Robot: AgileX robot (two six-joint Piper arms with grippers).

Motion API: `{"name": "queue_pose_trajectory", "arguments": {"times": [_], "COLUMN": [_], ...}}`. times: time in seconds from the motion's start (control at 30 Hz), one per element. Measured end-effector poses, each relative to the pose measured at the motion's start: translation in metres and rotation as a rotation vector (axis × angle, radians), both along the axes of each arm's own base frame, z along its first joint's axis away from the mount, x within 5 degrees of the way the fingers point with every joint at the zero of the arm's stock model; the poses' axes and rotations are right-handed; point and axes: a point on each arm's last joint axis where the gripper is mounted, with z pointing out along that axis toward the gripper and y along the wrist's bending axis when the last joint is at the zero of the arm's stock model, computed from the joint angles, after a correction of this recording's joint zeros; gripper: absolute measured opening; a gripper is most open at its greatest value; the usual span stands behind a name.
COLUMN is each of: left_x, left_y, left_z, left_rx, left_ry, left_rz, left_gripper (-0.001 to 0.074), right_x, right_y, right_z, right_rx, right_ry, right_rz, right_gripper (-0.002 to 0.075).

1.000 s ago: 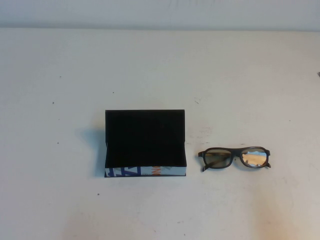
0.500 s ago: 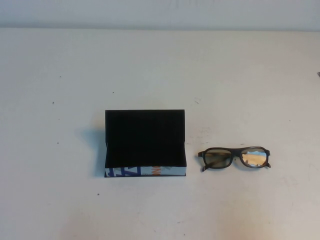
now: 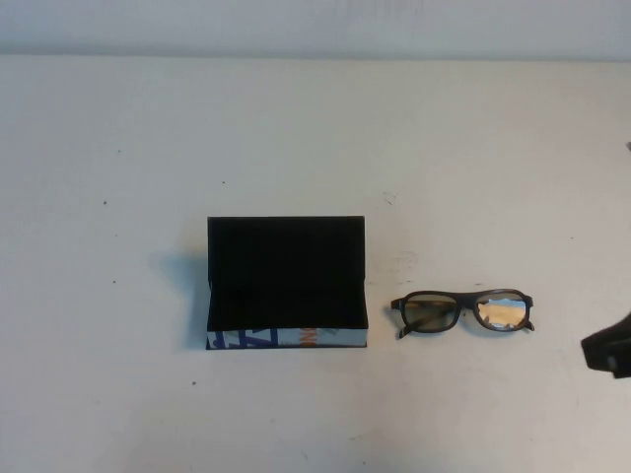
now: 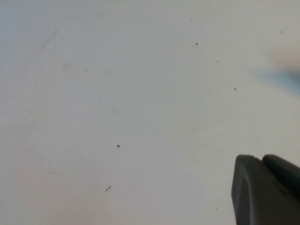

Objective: Return glasses to glasses case
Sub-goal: Pick up the glasses from the table

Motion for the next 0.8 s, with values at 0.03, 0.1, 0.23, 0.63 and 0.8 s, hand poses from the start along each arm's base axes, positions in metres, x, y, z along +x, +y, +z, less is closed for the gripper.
{"name": "queue_pose_trajectory", "arguments": {"times": [0.03,0.1,0.23,0.63,0.8], "left_x": [0.0,0.0,0.0,0.0,0.0], "left_y": [0.0,0.0,0.0,0.0,0.0], "left_z": [0.0,0.0,0.0,0.0,0.0], "left_rx": [0.0,0.0,0.0,0.0,0.0], "left_ry": [0.0,0.0,0.0,0.0,0.0], "left_rz": [0.0,0.0,0.0,0.0,0.0], "left_gripper": [-0.0001,-0.0001,-0.0001,-0.0001,-0.0001], "right_x": [0.008,0.021,0.051,0.12,0.142], "right_y": [0.006,0.019,0.045,0.085,0.092], "right_z": [-0.002,-0.006,-0.015,-0.05,-0.059], "right_rx": [-0.029,-0.088,-0.182,-0.439,-0.477], "right_ry": [0.01,0.016,0.021,-0.079,-0.101], "right_rz": [0.049,0.162,0.388,0.974,1.017], "right_gripper": [-0.0011,-0.0011,-0.0011,0.0312,0.0429]}}
